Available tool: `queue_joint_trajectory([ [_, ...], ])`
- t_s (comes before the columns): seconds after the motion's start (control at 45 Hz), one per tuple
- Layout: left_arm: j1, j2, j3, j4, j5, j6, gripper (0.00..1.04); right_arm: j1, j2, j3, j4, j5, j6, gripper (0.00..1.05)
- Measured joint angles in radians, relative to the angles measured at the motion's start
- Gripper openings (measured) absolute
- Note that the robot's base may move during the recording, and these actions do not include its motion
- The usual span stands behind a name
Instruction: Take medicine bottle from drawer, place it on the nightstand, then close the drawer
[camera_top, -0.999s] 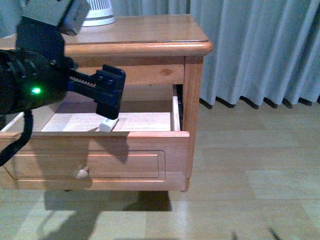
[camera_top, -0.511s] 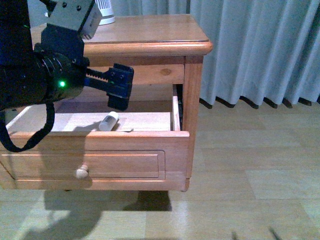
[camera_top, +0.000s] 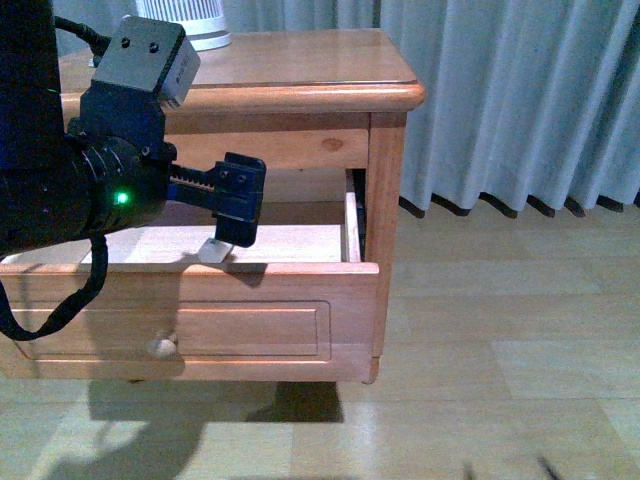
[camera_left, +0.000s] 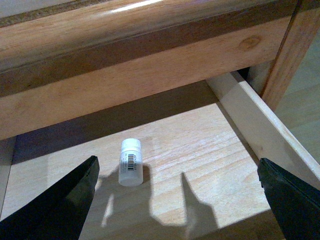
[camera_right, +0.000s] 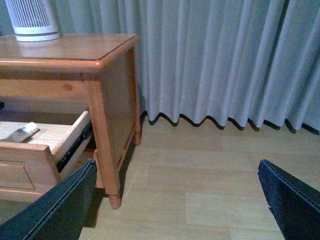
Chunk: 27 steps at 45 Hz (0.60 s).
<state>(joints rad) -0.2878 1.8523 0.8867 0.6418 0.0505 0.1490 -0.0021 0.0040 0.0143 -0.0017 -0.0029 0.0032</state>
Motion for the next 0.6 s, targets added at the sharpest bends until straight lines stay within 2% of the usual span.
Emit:
queue_joint_trajectory([
  [0.599,0.025,-0.198,-0.071,-0.033,0.047,-0.033,0.98,0.0,0.0,0.0,0.0,0.0,0.0,0.98],
])
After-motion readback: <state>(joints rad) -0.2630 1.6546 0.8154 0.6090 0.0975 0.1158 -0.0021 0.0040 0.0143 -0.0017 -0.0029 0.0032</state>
